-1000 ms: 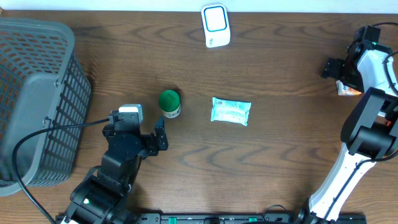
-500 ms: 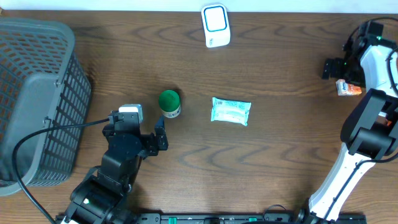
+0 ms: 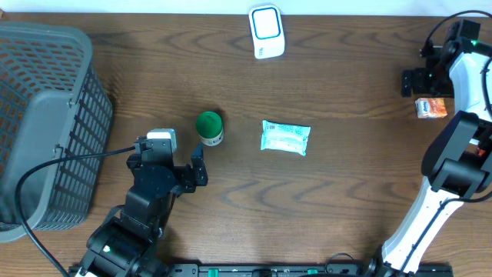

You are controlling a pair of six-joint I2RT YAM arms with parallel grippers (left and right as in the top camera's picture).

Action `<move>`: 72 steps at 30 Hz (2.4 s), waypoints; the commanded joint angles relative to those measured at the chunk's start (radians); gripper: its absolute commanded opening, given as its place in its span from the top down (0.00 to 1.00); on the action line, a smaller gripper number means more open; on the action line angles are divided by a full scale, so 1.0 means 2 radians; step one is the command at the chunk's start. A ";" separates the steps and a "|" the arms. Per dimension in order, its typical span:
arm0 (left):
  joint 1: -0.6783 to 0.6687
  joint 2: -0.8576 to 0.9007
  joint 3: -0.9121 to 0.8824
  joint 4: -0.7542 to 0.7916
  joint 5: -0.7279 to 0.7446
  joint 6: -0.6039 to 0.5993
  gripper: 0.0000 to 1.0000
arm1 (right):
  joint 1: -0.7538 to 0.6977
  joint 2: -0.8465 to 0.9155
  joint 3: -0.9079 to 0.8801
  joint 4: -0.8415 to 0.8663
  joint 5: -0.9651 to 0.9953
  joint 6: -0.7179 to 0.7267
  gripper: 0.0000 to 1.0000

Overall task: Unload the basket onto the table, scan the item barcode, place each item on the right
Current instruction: 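Lower the Kleenex pack at the right edge and release, then reach the right gripper over to the light-blue wipes pack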

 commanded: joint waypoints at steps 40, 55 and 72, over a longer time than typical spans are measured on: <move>0.002 0.000 0.001 0.002 -0.007 0.006 0.02 | -0.056 0.055 0.005 0.004 0.012 0.049 0.43; 0.002 0.000 0.001 0.002 -0.007 0.006 0.02 | -0.139 0.055 0.005 -0.044 0.046 0.077 0.50; 0.002 0.000 0.001 0.002 -0.007 0.006 0.02 | -0.151 -0.053 0.088 -0.055 -0.249 0.135 0.01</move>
